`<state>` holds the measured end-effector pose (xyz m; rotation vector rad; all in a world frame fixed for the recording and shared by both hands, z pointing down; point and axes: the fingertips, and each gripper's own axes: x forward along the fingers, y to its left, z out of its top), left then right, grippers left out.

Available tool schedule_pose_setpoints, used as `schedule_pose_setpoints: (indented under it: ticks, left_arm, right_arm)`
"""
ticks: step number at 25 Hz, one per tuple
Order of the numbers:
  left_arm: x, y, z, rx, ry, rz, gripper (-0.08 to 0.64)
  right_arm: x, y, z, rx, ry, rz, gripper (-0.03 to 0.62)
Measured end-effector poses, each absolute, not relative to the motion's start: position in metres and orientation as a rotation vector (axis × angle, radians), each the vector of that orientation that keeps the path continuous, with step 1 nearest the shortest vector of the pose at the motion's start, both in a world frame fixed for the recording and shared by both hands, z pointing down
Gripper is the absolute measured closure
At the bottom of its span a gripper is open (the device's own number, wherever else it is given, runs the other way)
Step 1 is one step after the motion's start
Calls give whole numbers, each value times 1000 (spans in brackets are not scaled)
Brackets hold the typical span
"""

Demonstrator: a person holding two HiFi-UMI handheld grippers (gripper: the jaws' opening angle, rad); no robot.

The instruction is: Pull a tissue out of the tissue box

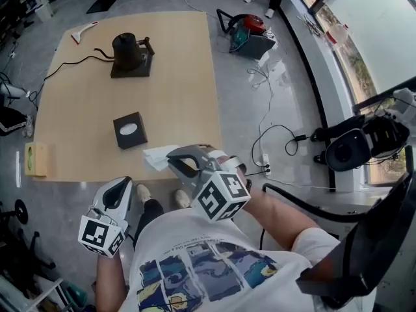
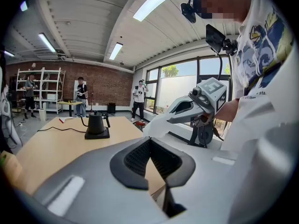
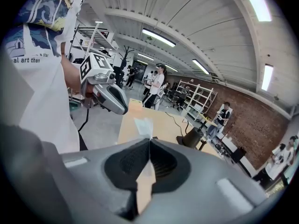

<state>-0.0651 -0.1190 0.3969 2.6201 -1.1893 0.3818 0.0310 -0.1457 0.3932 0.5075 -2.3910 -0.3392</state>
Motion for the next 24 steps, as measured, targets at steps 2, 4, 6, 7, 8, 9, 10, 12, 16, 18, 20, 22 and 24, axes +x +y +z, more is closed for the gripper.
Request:
schedule_pose_setpoints:
  ticks: [2,4,6,7,8,9,10,12,16,18,20,22,24]
  left_arm:
    - [-64,-118,399,2627,-1186,381,554]
    - [-64,-119,401,2630,-1182,380,554]
    - [-65,-122,399,2624,-1183,381,554]
    - [-65,-123,397,2621,-1184,380,554]
    - [-65,-124,396,2620,-1187,379,554]
    - [-66,-124,396,2618,-1191,378,554]
    - [-67,-125,396,2617,-1195,379,554]
    - [-70,-127,399,2614,-1204,378,554]
    - [-73,-134,401,2618,-1213,366,554]
    - [-76,-136,399,2624,-1219,361,554]
    - [-82,-138,399,2627,-1223,360,554]
    - [-91,-144,401,2626,-1222,359,553]
    - [-101,-151,404,2625,-1216,357,554]
  right_arm:
    - [32,-145,394,507,-2390,-343,587]
    - [31,-145,394,505,-2387,-345,586]
    - [29,-147,395,503,-2383,-346,587]
    - [28,-148,395,502,-2382,-347,587]
    - [28,-148,395,500,-2381,-347,587]
    - [27,-149,395,497,-2381,-349,588]
    - [26,-149,396,493,-2382,-350,587]
    - [24,-150,398,484,-2385,-352,588]
    - [27,-155,399,488,-2377,-354,588]
    - [30,-158,395,494,-2373,-354,588]
    - [28,-161,394,502,-2368,-356,588]
    - [23,-168,394,517,-2358,-361,588]
    - [17,-177,394,534,-2346,-366,588]
